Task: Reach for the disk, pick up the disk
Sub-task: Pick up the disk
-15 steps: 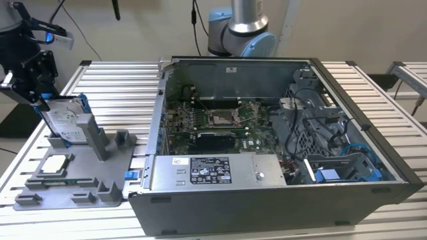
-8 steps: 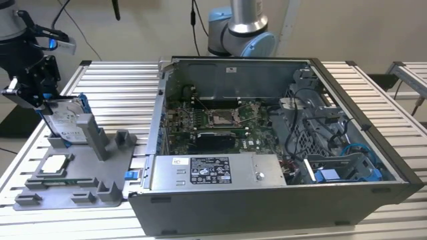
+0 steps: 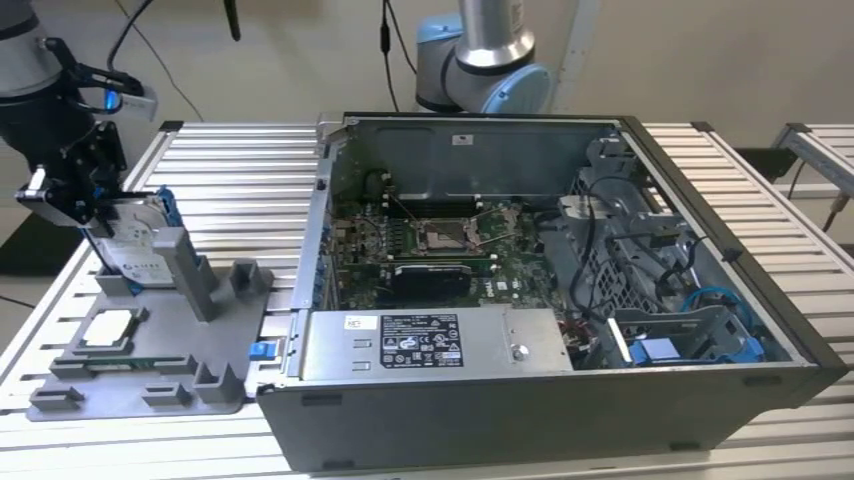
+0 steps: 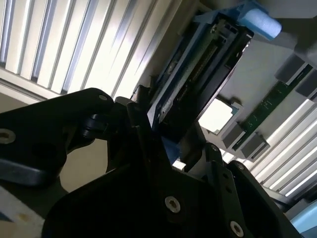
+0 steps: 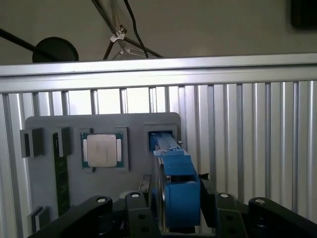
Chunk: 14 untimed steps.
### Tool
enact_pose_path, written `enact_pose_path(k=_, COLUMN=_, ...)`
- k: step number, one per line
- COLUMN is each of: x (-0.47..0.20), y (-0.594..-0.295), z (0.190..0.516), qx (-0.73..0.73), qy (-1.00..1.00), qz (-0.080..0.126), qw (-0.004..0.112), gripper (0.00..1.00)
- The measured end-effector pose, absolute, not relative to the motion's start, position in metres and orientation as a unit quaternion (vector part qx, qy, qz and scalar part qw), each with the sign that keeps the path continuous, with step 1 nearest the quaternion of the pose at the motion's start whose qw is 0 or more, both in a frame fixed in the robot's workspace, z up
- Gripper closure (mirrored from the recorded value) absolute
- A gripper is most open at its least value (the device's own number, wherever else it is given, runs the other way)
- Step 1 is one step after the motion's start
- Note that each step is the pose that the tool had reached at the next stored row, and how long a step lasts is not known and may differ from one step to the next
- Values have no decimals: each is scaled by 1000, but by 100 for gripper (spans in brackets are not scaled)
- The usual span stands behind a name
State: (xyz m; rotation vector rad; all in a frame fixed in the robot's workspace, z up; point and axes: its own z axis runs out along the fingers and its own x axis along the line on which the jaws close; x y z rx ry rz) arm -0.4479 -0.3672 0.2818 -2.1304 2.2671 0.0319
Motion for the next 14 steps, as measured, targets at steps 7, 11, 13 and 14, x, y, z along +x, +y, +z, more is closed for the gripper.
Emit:
enact_pose_path(k=7, x=-449, y=-365, z=274, qx=-686, qy=727, qz=11, qw=17, gripper=0)
enact_pose_path(k=11, x=-451, y=-364, z=269, qx=-686, qy=727, qz=11, qw=18, gripper=0)
enact_pose_path(k=13, x=-451, y=-364, z=267, qx=-687, qy=726, qz=11, qw=18, gripper=0)
enact_pose_path(k=14, x=-451, y=-364, z=266, qx=-688, qy=726, qz=11, qw=18, gripper=0)
